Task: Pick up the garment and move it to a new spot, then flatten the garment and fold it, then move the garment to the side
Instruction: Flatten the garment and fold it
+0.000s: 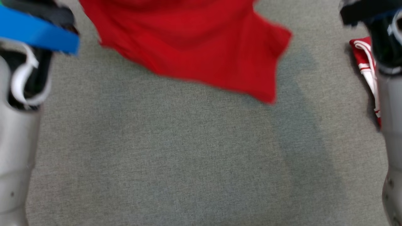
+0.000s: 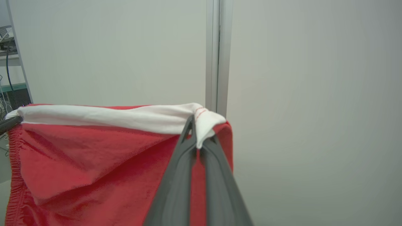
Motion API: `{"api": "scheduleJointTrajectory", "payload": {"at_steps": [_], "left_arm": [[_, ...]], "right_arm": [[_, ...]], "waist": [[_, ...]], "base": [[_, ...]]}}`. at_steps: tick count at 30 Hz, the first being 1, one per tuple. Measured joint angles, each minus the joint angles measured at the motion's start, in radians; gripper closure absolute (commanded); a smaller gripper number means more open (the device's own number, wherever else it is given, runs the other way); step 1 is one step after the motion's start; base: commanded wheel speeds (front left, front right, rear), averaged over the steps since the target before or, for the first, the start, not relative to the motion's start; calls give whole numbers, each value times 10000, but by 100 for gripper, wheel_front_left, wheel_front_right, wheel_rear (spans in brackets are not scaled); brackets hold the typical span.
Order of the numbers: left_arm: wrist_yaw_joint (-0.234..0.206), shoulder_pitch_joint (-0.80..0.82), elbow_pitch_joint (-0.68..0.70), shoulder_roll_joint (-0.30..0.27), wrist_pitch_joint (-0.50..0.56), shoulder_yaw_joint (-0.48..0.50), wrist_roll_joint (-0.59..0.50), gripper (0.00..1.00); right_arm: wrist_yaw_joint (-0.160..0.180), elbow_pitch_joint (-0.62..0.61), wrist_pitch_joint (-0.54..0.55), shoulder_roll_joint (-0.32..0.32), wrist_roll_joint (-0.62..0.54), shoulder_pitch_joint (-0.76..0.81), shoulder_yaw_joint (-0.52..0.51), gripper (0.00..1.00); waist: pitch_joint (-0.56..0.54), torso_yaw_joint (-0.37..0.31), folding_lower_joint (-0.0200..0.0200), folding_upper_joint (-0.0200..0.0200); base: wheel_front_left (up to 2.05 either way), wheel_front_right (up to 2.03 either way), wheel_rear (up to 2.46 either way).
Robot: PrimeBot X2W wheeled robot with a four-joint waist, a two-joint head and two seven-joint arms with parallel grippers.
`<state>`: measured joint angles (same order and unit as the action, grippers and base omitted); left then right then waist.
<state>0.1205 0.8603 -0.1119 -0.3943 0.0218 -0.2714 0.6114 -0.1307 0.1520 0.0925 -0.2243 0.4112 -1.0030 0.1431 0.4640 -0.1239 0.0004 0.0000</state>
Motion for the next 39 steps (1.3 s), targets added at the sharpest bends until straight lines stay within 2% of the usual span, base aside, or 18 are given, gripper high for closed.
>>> {"api": "scheduleJointTrajectory", "payload": {"at_steps": [6, 11, 15, 19, 23, 26, 32, 35, 39], "left_arm": [[-305, 1972, -859, 182, -1074, 219, -711, 100], [-226, 2201, -1352, 384, -1791, 194, -683, 100], [-142, 1187, -1837, 600, -2213, -88, -545, 100], [-50, -681, -2554, 1014, -2554, -744, -466, 100], [12, -2525, -3321, 1175, -2719, -1181, -357, 100], [38, -3818, -3425, 1377, -2763, -1396, 155, 100], [90, -6029, -2660, 888, -2510, -2048, 577, 100], [50, -7076, -1825, 441, -2013, -2247, 704, 100], [-418, -8399, -38, -215, -976, -2372, 957, 100]], "right_arm": [[-2, 1590, -2125, 13, -288, -2263, 222, 100], [0, 2508, -2790, -54, -332, -2505, 755, 100], [0, 3225, -2694, -332, -56, -1389, 1373, 100], [0, 4042, -2079, -397, 418, 733, 1691, 100], [-2, 4284, -1626, -357, 1032, 2687, 2006, 100], [-2, 4134, -1187, -437, 1206, 3794, 2079, 100], [-10, 2995, 307, -821, 1174, 5998, 1302, 100], [-15, 1779, 1459, -913, 1081, 7357, 537, 100], [-19, -560, 3212, -855, 884, 9275, -736, 100]], "waist": [[428, -15, -1, 0], [425, -99, -2, 0], [290, -50, -2, 0], [-99, 113, -7, 0], [-526, 173, -6, 0], [-976, 217, -6, 0], [-2130, 429, -9, 0], [-2589, 453, -8, 1], [-2849, 429, -8, 0]], "base": [[0, 0, 0], [0, 0, 0], [0, 0, 0], [0, 0, 0], [0, 0, 0], [0, 0, 0], [0, 0, 0], [0, 0, 0], [0, 0, 0]]}}
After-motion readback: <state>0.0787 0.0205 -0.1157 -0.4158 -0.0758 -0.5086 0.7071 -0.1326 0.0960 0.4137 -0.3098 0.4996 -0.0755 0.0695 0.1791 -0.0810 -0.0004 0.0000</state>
